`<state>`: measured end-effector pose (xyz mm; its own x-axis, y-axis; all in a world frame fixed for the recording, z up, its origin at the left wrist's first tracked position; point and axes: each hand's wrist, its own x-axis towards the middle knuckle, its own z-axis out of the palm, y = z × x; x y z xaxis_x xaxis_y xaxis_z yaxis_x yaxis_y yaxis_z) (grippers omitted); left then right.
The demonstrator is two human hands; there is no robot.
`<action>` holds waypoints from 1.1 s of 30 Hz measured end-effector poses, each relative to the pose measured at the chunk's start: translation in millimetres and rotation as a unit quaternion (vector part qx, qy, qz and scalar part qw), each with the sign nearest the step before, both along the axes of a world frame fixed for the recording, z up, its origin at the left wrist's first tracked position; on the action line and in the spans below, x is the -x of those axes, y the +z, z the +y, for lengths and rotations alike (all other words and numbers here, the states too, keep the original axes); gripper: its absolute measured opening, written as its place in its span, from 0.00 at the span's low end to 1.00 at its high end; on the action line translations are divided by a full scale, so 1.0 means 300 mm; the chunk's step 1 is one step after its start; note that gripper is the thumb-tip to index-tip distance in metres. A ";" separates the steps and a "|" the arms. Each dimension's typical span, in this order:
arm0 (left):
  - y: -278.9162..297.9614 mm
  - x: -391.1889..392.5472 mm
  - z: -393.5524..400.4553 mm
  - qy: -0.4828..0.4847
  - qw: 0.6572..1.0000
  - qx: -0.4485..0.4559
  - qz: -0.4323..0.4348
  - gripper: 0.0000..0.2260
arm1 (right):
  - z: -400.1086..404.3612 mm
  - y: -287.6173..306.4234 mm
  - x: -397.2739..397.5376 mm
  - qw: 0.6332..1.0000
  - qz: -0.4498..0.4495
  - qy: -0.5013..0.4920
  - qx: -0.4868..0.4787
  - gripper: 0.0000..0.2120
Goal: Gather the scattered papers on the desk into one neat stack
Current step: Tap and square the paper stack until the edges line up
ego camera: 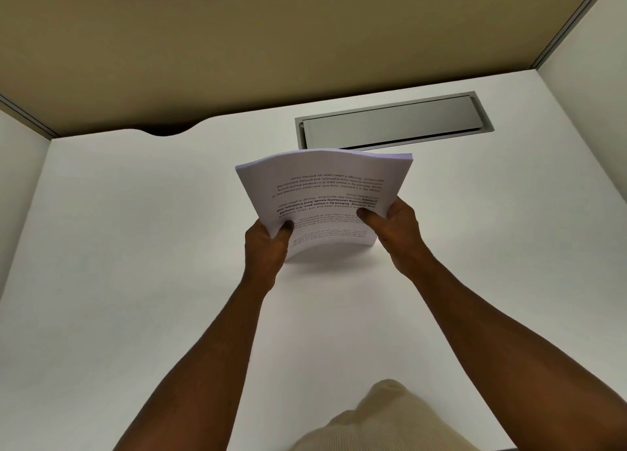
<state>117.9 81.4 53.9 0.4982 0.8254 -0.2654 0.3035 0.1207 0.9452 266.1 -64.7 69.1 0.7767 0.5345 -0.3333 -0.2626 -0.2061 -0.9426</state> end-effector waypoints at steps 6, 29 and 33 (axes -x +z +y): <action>0.071 0.002 0.008 -0.036 0.994 -0.102 -0.008 0.08 | -0.020 0.162 -0.001 0.939 -0.314 -0.114 0.080 0.30; 0.196 0.097 0.110 0.075 0.991 -0.099 -0.049 0.50 | -0.062 0.478 -0.064 0.891 -0.435 0.114 0.060 0.06; 0.177 0.099 0.131 0.088 0.967 0.105 -0.217 0.43 | -0.095 0.440 -0.079 0.931 -0.349 0.105 0.021 0.08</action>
<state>88.2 120.8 107.0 0.4571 0.8581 -0.2340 -0.1586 0.3375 0.9279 289.9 -93.3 201.1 0.6918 0.6971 0.1884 0.4605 -0.2250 -0.8587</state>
